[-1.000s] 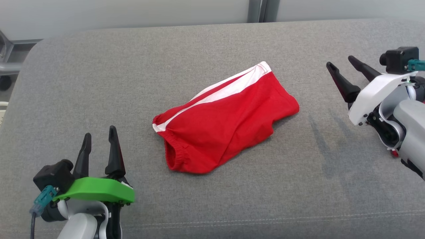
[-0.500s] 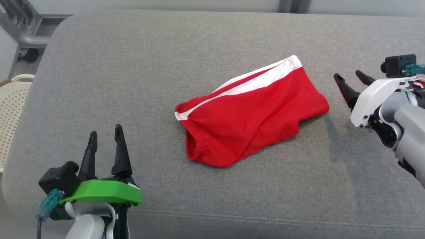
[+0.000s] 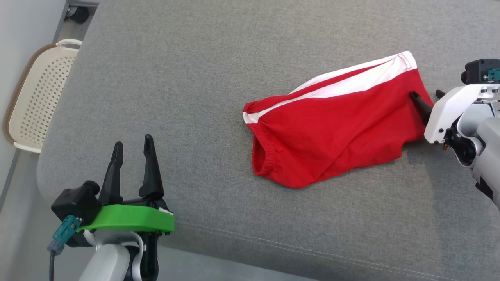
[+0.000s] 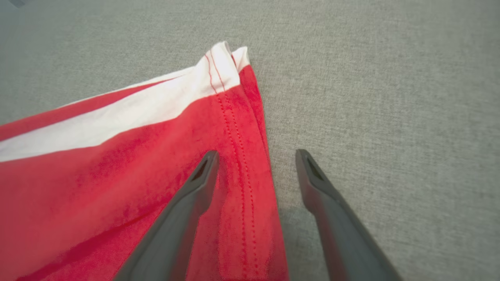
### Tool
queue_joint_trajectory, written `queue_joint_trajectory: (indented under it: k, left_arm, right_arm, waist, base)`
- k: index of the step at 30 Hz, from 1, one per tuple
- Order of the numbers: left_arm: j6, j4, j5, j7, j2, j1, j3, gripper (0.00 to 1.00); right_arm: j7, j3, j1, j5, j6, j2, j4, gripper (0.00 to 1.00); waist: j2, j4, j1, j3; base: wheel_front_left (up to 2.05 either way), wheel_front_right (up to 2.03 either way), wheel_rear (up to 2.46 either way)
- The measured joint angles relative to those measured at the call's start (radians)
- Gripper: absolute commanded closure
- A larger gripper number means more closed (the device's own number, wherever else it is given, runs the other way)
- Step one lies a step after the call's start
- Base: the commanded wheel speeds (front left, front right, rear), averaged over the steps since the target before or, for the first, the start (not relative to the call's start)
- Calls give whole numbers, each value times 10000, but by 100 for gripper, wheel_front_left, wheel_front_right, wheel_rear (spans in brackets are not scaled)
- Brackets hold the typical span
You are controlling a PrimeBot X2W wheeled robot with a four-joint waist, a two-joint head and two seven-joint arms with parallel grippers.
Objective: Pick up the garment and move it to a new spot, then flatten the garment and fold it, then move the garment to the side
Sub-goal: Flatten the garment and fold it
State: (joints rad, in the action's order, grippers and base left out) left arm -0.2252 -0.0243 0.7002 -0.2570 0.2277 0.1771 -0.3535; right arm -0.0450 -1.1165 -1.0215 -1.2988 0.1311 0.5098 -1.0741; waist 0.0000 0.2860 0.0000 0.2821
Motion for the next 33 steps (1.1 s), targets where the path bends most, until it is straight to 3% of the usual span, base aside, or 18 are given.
queue_joint_trajectory:
  k: [7,8,9,13,23,33]
  left_arm:
    - [8,63,-77,-8,-77,6,29,0]
    - [8,69,-84,-10,-84,5,38,0]
    - [8,71,-86,-10,-90,5,52,0]
    - [6,71,-86,-12,-82,4,173,0]
    - [2,61,-151,6,75,4,240,0]
    - [-119,148,-178,142,267,-32,244,0]
  right_arm:
    - [483,-81,-5,-217,0,-81,-136,0]
    - [512,-92,-31,-222,0,-82,-144,20]
    - [537,-100,-57,-238,0,-88,-146,53]
    - [535,-159,-86,-280,-2,-184,-142,100]
    - [-456,-224,54,-316,0,-577,353,100]
    - [-1457,38,781,-966,2,-56,1755,100]
  waist:
    - [0,356,0,309]
    - [0,366,0,337]
    - [0,366,0,359]
    - [0,264,0,392]
    - [0,-403,0,285]
    - [0,-1428,1,-23]
  base:
    - [0,0,0]
    - [0,0,0]
    - [0,0,0]
    - [0,0,0]
    - [0,0,0]
    - [0,0,0]
